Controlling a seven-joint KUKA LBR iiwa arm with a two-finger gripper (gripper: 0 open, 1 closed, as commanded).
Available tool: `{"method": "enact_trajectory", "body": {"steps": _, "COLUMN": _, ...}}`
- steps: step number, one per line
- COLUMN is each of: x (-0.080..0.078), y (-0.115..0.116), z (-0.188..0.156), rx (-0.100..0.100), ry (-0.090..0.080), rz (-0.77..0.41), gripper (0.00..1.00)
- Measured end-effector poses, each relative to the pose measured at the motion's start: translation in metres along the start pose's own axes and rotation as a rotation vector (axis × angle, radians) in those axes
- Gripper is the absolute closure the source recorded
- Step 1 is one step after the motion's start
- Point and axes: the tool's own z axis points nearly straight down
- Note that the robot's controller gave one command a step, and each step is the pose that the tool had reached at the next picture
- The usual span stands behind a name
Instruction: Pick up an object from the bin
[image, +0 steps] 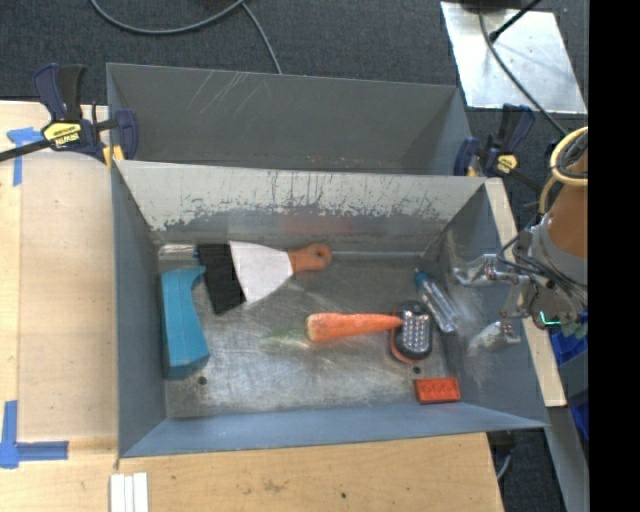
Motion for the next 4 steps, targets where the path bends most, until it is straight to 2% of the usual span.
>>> {"method": "enact_trajectory", "body": {"steps": 1, "x": -0.002, "y": 0.001, "z": -0.004, "rx": 0.002, "ry": -0.008, "rz": -0.002, "gripper": 0.0}}
{"method": "enact_trajectory", "body": {"steps": 2, "x": -0.01, "y": 0.0, "z": 0.011, "rx": 0.003, "ry": -0.012, "rz": -0.07, "gripper": 0.0}}
{"method": "enact_trajectory", "body": {"steps": 3, "x": -0.032, "y": -0.002, "z": 0.071, "rx": 0.004, "ry": -0.014, "rz": -0.197, "gripper": 0.0}}
{"method": "enact_trajectory", "body": {"steps": 4, "x": -0.044, "y": 0.015, "z": 0.138, "rx": 0.007, "ry": -0.011, "rz": -0.203, "gripper": 1.0}}
